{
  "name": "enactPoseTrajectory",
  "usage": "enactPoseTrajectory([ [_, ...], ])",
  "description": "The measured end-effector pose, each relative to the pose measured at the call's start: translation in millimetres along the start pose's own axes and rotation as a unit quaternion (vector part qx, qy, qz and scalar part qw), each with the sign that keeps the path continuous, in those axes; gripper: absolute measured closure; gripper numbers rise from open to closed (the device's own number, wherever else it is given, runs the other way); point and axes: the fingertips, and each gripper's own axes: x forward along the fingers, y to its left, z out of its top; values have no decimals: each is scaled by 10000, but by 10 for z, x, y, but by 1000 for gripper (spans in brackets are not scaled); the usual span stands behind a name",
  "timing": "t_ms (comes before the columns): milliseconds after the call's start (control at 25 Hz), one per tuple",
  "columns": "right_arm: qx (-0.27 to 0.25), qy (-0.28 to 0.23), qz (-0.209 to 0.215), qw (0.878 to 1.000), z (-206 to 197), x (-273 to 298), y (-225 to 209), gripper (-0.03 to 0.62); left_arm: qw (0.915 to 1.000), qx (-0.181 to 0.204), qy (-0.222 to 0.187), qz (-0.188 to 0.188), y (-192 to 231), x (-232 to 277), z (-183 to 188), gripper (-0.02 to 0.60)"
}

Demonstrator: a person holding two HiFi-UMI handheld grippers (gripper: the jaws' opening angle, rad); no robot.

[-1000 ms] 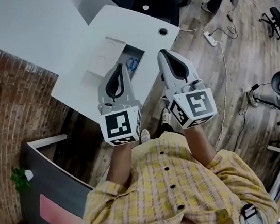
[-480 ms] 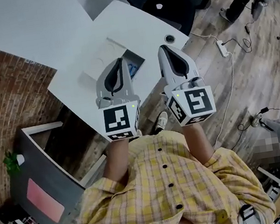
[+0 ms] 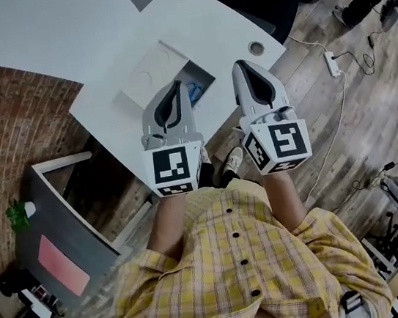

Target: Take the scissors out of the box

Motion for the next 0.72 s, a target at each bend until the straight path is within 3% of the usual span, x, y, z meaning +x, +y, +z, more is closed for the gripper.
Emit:
enactPoseTrajectory([
  [120, 15, 146, -27, 9999, -144, 103, 3, 589, 9998, -185, 51, -90, 71, 81, -91, 578],
  [360, 42, 506, -120, 9986, -445, 324, -38, 589, 9986, -62, 467, -249, 216, 323, -420, 578],
  [600, 125, 870, -247, 9958, -827, 345, -77, 589, 9919, -69, 1061, -688, 184, 501, -984, 570],
  [720, 162, 939, -276, 9951, -903, 392, -102, 589, 9881, -99, 1284, -845, 186, 625, -1169, 534],
])
